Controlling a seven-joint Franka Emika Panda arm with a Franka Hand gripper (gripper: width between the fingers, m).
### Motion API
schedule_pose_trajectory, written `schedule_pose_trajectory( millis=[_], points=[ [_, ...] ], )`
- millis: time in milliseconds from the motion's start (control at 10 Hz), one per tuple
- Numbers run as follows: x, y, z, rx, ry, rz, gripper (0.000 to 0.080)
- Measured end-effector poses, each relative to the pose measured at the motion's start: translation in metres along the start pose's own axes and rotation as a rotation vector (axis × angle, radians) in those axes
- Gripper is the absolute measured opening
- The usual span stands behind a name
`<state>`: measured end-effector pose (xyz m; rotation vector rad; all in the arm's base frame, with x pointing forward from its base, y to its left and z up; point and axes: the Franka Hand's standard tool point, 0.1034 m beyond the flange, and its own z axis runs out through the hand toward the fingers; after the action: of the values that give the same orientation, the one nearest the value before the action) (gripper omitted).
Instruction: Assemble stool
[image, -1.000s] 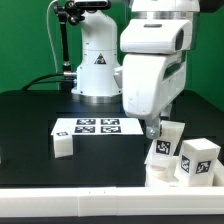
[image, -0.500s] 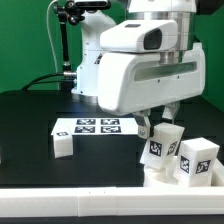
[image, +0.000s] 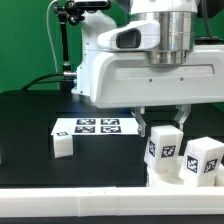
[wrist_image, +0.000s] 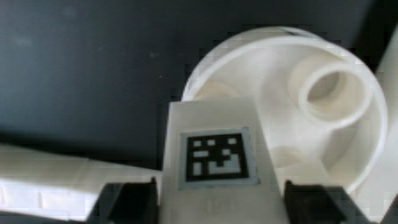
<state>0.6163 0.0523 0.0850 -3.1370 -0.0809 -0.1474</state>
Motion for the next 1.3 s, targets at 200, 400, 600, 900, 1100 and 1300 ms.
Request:
schedule_pose_trajectory(
  millis=[200,400,600,900,1100,1300],
  points=[
    [-0.0004,-0.0018,0.0004,-0.002,0.003,0.245,0.0340],
    [-0.0006,-0.0021,0.0007,-0.003,0.002,0.427,0.0341],
    [-0.0010,-0.0021,0.0009,-0.005,-0.001,0.580,0.0341],
    [-0.0018,-0.0036,0.0010,0.006,-0.015,0.766,0.0341],
    [-0.0019,-0.0042,0.0012,0.016,-0.020,0.893,0.0341],
    [-0.0020,-0.0063,0.0014,0.036,-0.031,1.103,0.0341]
  ],
)
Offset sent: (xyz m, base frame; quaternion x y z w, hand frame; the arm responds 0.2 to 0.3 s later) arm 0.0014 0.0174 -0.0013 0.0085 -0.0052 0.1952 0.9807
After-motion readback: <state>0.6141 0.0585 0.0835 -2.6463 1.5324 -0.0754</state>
